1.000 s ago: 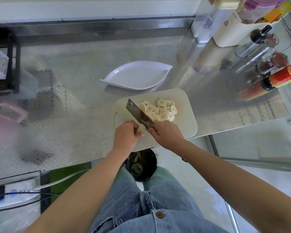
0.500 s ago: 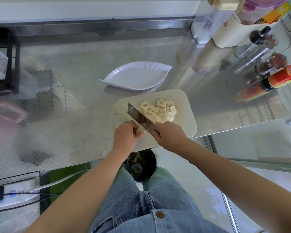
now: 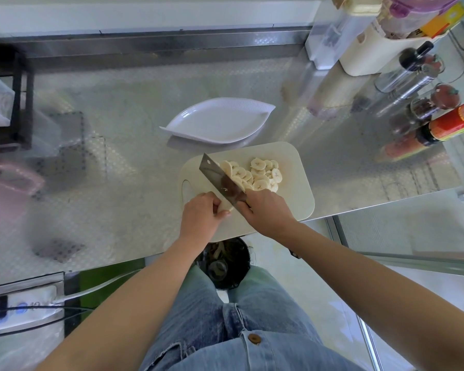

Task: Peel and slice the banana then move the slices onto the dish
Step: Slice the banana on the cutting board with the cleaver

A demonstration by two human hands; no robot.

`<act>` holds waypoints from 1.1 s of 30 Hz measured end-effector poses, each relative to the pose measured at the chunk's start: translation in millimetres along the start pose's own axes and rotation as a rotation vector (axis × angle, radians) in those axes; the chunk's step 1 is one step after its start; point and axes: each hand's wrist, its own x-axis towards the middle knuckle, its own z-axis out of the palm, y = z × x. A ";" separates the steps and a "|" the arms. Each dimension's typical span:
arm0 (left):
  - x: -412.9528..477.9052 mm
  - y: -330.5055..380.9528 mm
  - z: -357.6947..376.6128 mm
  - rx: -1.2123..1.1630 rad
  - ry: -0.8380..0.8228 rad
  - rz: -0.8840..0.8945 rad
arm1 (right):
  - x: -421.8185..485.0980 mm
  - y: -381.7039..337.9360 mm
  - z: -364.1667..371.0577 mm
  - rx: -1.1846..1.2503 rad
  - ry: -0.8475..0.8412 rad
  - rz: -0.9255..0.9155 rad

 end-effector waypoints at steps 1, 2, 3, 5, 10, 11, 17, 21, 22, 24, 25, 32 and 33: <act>0.0 -0.1 0.1 0.008 0.002 0.010 | -1.3 0.4 -3.8 -0.004 0.003 -0.010; -0.2 -0.1 0.0 0.013 0.004 0.019 | -2.5 0.8 -6.9 -0.012 0.001 -0.021; -0.5 -0.2 0.0 0.013 0.006 0.023 | -3.7 1.1 -9.0 -0.020 -0.004 -0.029; -0.8 0.0 -0.4 0.006 0.011 0.022 | -5.4 1.0 -10.5 -0.028 -0.019 -0.038; 0.6 -0.9 0.6 0.016 0.005 0.022 | -8.7 0.4 -7.0 -0.048 -0.024 -0.040; 0.9 -0.9 0.8 0.015 0.004 0.017 | -9.0 0.3 -6.1 -0.055 -0.019 -0.037; 1.2 -0.3 1.5 0.000 0.005 -0.008 | -4.1 -7.2 4.9 -0.055 -0.031 -0.002; 0.4 0.0 0.6 0.002 0.004 -0.011 | 2.3 -15.0 13.1 0.007 -0.040 0.045; -0.1 0.1 0.6 -0.002 0.000 -0.013 | 2.9 -16.2 15.9 0.022 -0.045 0.055; -0.8 1.3 0.2 -0.018 -0.002 -0.015 | 2.8 -17.2 21.8 0.040 -0.041 0.067; -1.0 1.7 -0.1 -0.025 -0.002 -0.015 | 2.2 -16.7 24.0 0.042 -0.036 0.070; -0.2 1.0 1.0 -0.011 0.016 0.007 | 4.9 1.5 18.3 0.019 -0.002 0.071; 0.3 1.6 1.2 -0.010 0.019 0.014 | 5.9 5.7 16.1 0.017 0.006 0.085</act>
